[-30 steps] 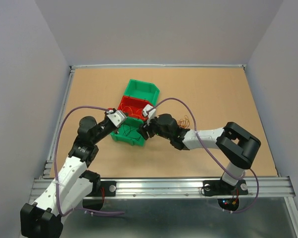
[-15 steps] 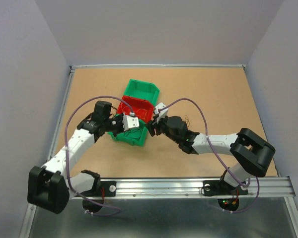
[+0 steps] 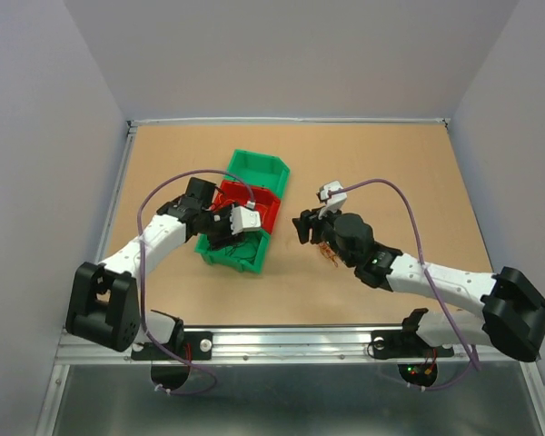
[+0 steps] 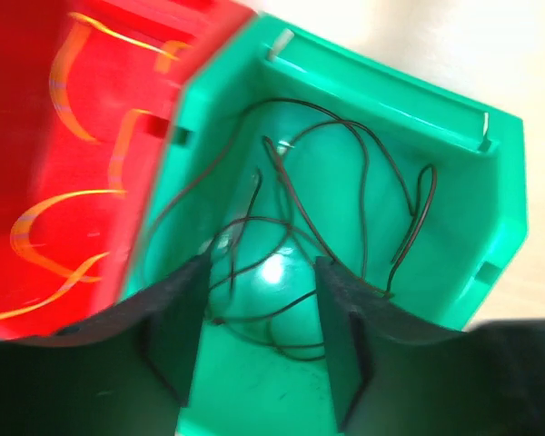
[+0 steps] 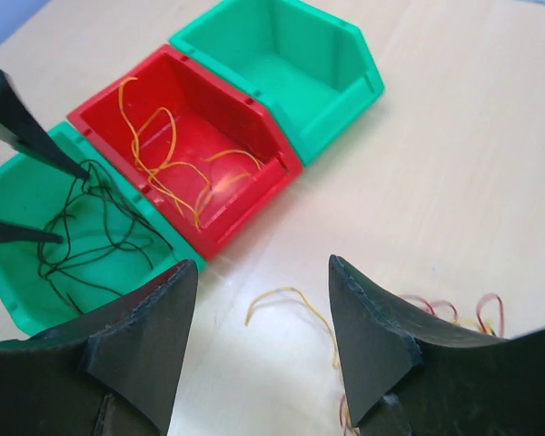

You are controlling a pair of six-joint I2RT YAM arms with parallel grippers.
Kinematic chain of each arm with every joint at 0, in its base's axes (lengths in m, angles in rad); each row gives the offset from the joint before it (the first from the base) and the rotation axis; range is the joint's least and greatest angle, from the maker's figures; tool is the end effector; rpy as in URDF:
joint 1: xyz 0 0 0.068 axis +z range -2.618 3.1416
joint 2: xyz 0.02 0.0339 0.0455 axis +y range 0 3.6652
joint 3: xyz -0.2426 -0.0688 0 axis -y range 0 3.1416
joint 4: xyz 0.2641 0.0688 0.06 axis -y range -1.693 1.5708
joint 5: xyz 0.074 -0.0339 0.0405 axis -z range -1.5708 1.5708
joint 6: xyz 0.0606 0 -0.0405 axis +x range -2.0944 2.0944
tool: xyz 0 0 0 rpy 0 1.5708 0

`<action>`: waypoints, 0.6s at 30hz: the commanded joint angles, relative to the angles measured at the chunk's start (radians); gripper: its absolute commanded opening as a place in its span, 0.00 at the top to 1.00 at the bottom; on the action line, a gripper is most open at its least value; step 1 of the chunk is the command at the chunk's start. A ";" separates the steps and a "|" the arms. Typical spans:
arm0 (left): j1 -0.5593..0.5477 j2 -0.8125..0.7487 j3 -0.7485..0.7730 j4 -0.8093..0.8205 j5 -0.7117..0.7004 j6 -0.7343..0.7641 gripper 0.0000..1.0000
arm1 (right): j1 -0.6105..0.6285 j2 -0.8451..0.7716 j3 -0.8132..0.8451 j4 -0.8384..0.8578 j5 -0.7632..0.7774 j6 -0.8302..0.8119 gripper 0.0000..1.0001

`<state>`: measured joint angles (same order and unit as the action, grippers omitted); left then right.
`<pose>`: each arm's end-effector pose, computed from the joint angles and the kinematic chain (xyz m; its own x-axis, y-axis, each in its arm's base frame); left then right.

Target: Untangle the cables

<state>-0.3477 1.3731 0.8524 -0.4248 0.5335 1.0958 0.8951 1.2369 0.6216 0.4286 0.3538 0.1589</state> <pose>0.2764 -0.1330 0.1697 0.1612 0.7560 -0.6344 0.9400 0.0781 0.3320 0.2161 0.2361 0.2150 -0.1968 -0.0081 -0.9804 -0.4941 0.8645 0.0920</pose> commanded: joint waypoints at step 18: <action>-0.365 -0.105 0.099 0.420 -0.017 -0.384 0.25 | -0.004 -0.276 -0.014 -0.456 0.299 0.214 0.39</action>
<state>-0.6220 1.2480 0.9699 -0.2485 0.5140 0.8715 0.8951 0.9989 0.6186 0.0269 0.5518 0.3237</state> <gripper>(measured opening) 0.731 0.599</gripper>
